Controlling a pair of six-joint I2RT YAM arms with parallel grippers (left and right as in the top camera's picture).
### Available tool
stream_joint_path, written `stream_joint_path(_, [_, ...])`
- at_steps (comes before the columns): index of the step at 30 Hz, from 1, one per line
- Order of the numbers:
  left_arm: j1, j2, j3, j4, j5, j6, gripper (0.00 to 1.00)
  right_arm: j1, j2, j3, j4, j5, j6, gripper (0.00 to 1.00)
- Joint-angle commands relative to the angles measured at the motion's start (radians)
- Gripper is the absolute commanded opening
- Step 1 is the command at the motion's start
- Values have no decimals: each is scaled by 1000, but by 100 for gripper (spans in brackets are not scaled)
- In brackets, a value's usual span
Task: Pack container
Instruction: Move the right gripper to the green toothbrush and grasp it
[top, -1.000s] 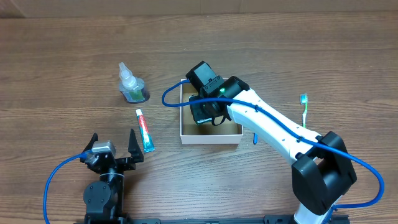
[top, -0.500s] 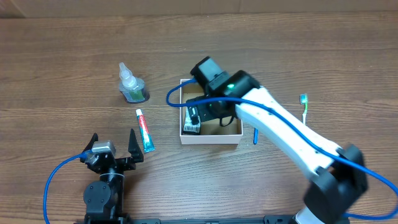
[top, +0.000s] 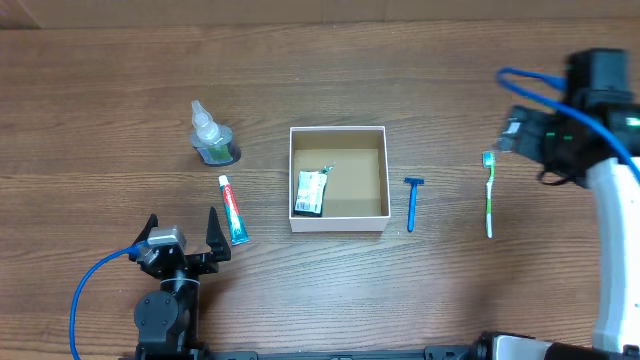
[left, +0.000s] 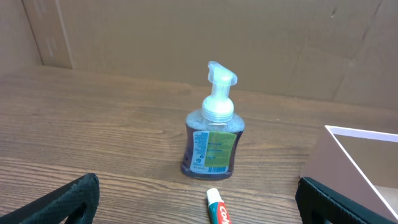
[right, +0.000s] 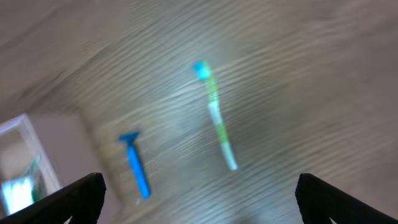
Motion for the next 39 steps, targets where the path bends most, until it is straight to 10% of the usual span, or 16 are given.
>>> stream_joint_path(1, [4,-9,-5,6,-9,-9,100,-180,-11,-100,51,-47,-42,100])
stream_joint_path(17, [4,-9,-5,6,-9,-9,100,-151,39,-743,663,-121,-120,100])
stream_joint_path(33, [4,-9,-5,6,-9,-10,100,-56,129,-779,780,-12,-143,100])
stream_joint_path(37, [4,-9,-5,6,-9,-10,100,-57,185,-779,784,-12,-147,68])
stream_joint_path(39, [4,-9,-5,6,-9,-10,100,-56,202,-779,786,-12,-147,68])
